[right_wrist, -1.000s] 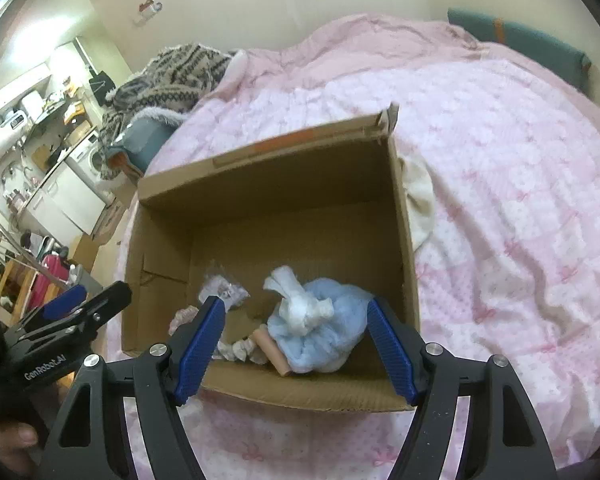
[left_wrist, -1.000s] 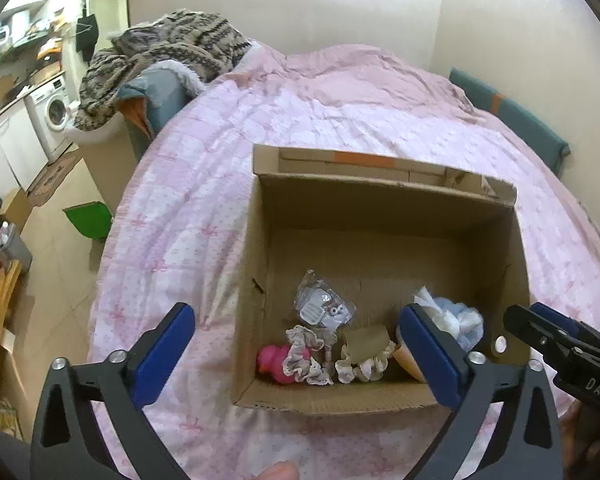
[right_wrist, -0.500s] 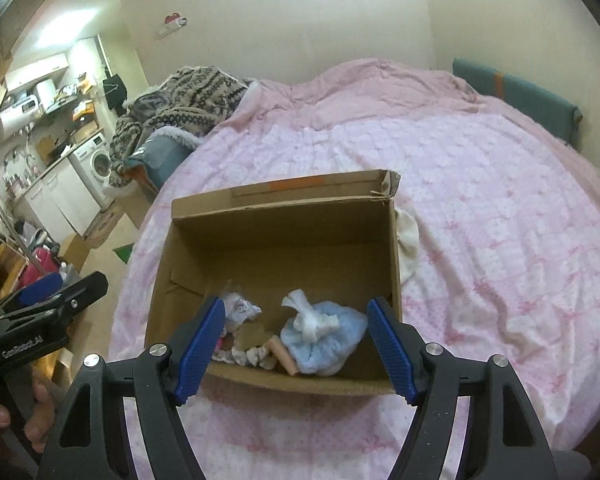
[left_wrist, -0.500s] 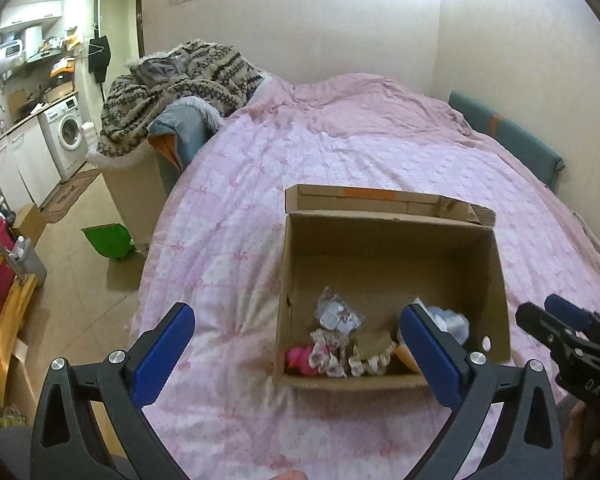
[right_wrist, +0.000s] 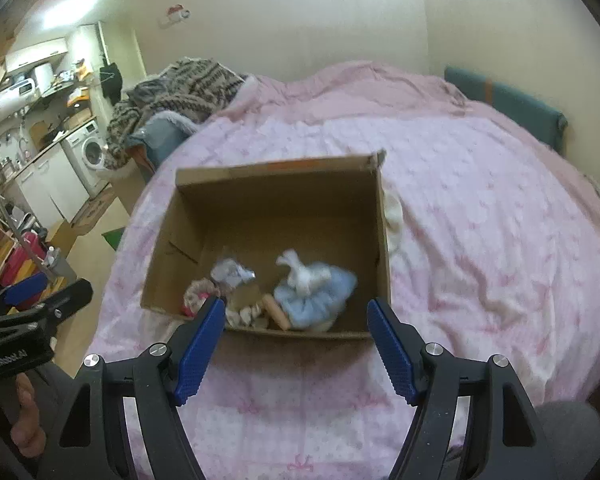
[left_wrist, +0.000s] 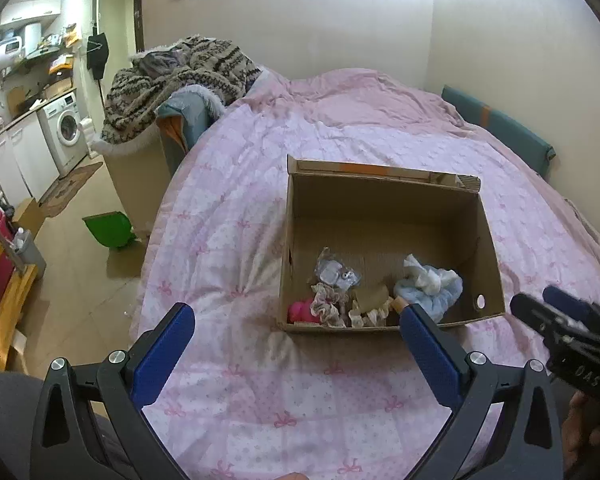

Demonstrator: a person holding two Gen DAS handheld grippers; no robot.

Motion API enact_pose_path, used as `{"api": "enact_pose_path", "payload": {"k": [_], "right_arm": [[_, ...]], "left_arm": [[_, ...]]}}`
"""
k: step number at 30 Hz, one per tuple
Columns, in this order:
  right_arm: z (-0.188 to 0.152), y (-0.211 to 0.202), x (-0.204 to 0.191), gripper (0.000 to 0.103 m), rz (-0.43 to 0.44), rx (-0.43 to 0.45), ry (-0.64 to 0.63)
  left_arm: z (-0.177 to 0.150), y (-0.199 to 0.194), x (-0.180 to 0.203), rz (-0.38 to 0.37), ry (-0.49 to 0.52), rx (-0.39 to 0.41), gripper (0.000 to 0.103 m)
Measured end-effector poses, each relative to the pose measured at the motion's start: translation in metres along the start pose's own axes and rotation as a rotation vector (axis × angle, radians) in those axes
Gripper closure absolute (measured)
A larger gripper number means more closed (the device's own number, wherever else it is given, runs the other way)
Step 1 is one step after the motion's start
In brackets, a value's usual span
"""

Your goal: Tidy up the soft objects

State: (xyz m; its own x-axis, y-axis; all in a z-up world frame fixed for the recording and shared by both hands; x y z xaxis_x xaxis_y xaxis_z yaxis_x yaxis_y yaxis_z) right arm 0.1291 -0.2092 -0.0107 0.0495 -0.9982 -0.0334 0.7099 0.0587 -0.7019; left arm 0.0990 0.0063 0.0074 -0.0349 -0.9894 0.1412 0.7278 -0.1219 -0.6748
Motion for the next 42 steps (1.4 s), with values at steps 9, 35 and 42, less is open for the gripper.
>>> {"api": "enact_pose_path", "payload": {"k": [9, 35, 42], "right_arm": [[-0.013, 0.021, 0.008, 0.025, -0.05, -0.017, 0.032], [-0.012, 0.022, 0.009, 0.025, -0.072, 0.006, 0.011], [-0.012, 0.022, 0.008, 0.025, -0.072, 0.006, 0.007]], "left_arm": [[-0.009, 0.021, 0.007, -0.009, 0.017, -0.021, 0.001], [-0.014, 0.019, 0.012, -0.012, 0.035, -0.014, 0.001], [-0.013, 0.019, 0.012, -0.012, 0.024, -0.016, 0.001]]}}
Point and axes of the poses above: each gripper's, at about its wrist camera, not at the fingertips, and y roughly the way its jaws point, x to its right, z to its top, the point moved 8 cm from there along y, roughly the way its jaws point, and after that the axes turned 9 degrees about -z, right-handed, at the moved point
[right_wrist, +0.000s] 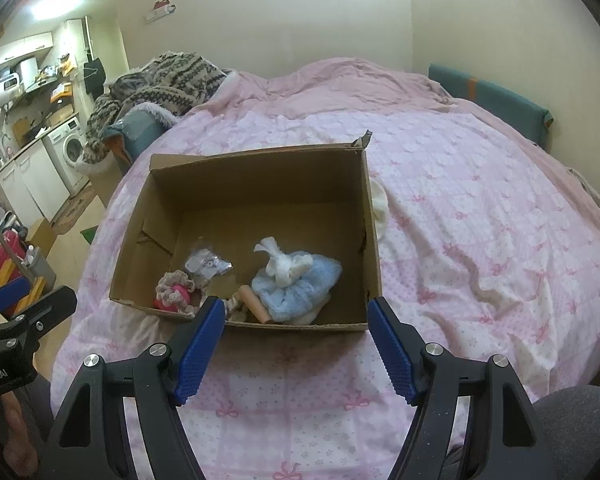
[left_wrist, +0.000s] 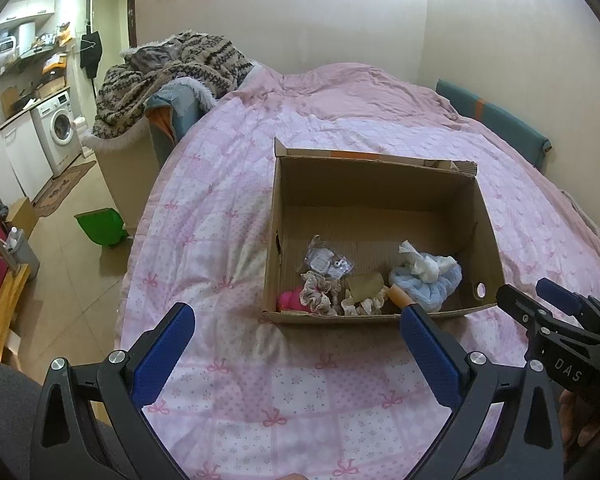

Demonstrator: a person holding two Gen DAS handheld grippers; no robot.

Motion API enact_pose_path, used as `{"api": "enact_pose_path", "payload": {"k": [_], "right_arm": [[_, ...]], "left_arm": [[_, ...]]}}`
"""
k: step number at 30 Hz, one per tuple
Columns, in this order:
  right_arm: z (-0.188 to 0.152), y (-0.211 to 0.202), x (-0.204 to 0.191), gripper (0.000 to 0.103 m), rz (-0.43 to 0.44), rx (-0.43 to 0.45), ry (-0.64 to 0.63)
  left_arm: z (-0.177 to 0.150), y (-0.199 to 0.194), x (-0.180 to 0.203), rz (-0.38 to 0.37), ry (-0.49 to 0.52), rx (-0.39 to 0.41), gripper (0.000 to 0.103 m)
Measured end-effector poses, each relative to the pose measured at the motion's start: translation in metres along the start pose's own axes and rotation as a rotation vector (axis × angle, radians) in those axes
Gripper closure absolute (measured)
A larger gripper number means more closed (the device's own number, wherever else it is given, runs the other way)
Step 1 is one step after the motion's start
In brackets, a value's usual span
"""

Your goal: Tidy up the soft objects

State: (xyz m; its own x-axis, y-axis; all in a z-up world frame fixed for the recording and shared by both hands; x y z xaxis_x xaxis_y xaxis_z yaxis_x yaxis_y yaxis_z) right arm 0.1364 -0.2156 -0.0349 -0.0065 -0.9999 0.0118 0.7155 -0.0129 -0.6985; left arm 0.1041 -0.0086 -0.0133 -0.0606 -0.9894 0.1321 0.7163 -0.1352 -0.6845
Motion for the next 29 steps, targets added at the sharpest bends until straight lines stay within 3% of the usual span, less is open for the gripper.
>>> {"api": "enact_pose_path", "payload": {"k": [29], "right_arm": [[0.0011, -0.0013, -0.0029, 0.025, 0.006, 0.004, -0.005]], "left_arm": [[0.0015, -0.0008, -0.001, -0.001, -0.01, 0.003, 0.001]]}}
Point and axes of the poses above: each gripper's, at about its wrist camera, not at the fingertips, and y roughly the way its jaws point, x to its right, z to its top, the point moved 8 cm from there along y, roughly the way its jaws point, and after that the axes turned 9 degrees about -z, right-handed, at the moved point
